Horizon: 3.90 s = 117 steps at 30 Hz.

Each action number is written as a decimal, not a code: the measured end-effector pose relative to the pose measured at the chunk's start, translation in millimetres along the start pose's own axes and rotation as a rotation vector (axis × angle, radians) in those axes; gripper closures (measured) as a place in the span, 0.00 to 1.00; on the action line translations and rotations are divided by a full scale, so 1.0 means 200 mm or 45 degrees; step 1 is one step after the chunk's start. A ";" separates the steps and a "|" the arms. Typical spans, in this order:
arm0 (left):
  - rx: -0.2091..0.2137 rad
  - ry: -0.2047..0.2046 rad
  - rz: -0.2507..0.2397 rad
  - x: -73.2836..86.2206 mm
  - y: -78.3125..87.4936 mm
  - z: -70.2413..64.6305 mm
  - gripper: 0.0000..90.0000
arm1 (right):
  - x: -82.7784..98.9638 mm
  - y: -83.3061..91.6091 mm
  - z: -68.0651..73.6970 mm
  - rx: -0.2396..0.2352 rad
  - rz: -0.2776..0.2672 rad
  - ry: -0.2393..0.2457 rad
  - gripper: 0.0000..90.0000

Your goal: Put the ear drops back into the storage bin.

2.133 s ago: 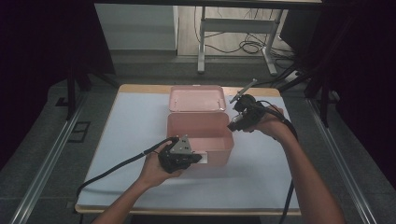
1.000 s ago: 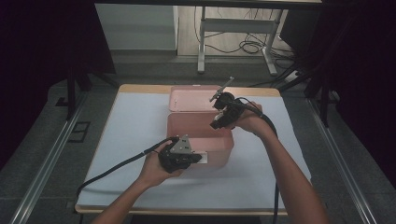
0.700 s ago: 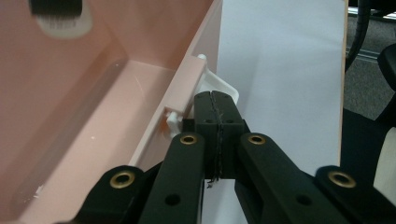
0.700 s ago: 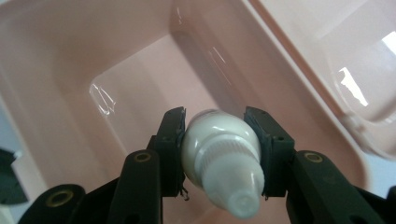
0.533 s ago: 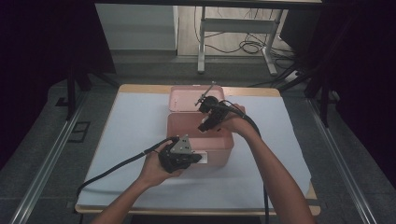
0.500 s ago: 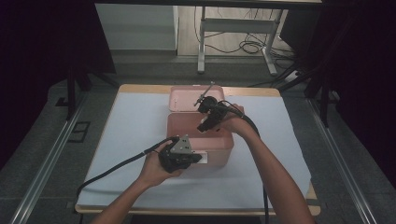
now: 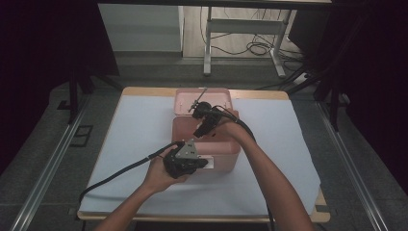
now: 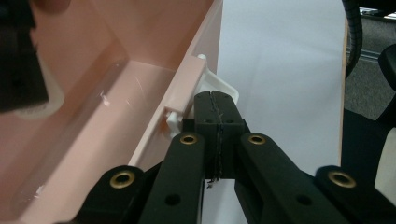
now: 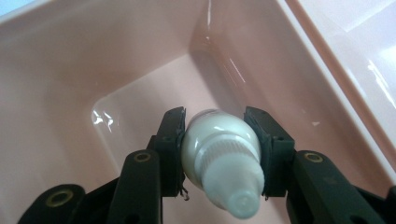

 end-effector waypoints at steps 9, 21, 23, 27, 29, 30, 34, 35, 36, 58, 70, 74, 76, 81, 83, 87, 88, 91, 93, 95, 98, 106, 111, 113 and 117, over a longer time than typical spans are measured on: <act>0.002 0.002 -0.005 0.00 0.00 0.00 1.00 | -0.08 -0.12 0.02 -0.016 0.041 0.032 0.67; 0.000 -0.015 0.006 0.00 0.00 0.00 1.00 | -0.12 -0.25 0.03 -0.020 0.080 0.065 0.66; 0.000 -0.016 0.006 0.00 0.00 0.00 1.00 | -0.13 -0.26 0.03 -0.015 0.078 0.070 0.66; 0.000 -0.012 0.000 0.00 0.00 0.00 1.00 | -0.14 -0.29 0.03 -0.006 0.094 0.063 0.66; -0.001 -0.012 -0.002 0.00 0.00 0.00 1.00 | -0.14 -0.31 0.03 0.001 0.103 0.067 0.66; -0.001 -0.014 -0.001 0.00 0.00 0.00 1.00 | -0.14 -0.32 0.03 0.003 0.099 0.078 0.66; -0.002 -0.016 0.001 0.00 0.00 0.00 1.00 | -0.15 -0.34 0.04 0.003 0.114 0.077 0.66; -0.003 -0.014 -0.002 0.00 0.00 0.00 1.00 | -0.15 -0.35 0.03 0.002 0.113 0.090 0.66; -0.002 -0.014 -0.003 0.00 0.00 0.00 1.00 | -0.15 -0.36 0.04 0.004 0.116 0.089 0.66; -0.001 -0.012 -0.009 0.01 0.00 0.00 1.00 | -0.15 -0.39 0.04 0.014 0.152 0.090 0.66; 0.001 -0.009 -0.013 0.01 0.00 0.00 1.00 | -0.14 -0.31 0.04 0.031 0.079 0.075 0.61; 0.000 -0.004 -0.017 0.01 0.00 0.00 1.00 | -0.12 -0.25 0.03 0.031 0.033 0.068 0.60; 0.000 -0.007 -0.013 0.01 0.00 0.00 1.00 | -0.11 -0.21 0.03 0.030 0.017 0.044 0.59; -0.001 -0.004 -0.013 0.01 0.00 0.00 1.00 | -0.08 -0.14 0.02 0.042 -0.041 0.023 0.58; 0.000 -0.005 -0.012 0.01 0.00 0.00 1.00 | -0.07 -0.11 0.01 0.044 -0.058 0.026 0.58; -0.001 -0.002 -0.011 0.01 0.00 0.00 1.00 | -0.05 -0.05 0.01 0.055 -0.088 0.008 0.57; -0.001 0.005 -0.016 0.01 0.00 0.00 1.00 | -0.04 -0.03 0.01 0.058 -0.098 0.005 0.57; -0.003 0.001 -0.015 0.01 0.00 0.00 1.00 | -0.03 0.02 0.01 0.051 -0.125 -0.010 0.57; -0.002 0.002 -0.014 0.01 0.00 -0.01 1.00 | -0.01 0.05 0.00 0.060 -0.139 -0.013 0.58; -0.002 0.001 -0.013 0.01 0.00 0.00 1.00 | 0.01 0.08 0.00 0.065 -0.159 -0.022 0.58; -0.007 -0.007 -0.003 0.01 0.00 0.00 1.00 | 0.04 0.12 -0.01 0.065 -0.189 -0.048 0.61; -0.004 -0.005 -0.003 0.00 0.00 0.00 1.00 | 0.15 0.22 -0.05 0.072 -0.267 -0.095 0.71; -0.003 -0.011 0.004 0.00 0.00 0.00 1.00 | 0.22 0.25 -0.06 0.098 -0.297 -0.111 0.77; -0.006 -0.015 0.010 0.00 0.00 0.00 1.00 | 0.25 0.27 -0.07 0.109 -0.314 -0.122 0.79; -0.007 -0.015 0.012 0.00 0.00 0.00 1.00 | 0.31 0.30 -0.09 0.127 -0.338 -0.151 0.81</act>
Point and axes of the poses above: each handheld gripper's, and its own axes: y roughly backward along the jaws, x roughly out of its underside, z roughly to its left, the point moved 1 cm from there along -y, roughly forward along the jaws, and after that the axes turned 6 degrees about z, right-handed, at the moved point
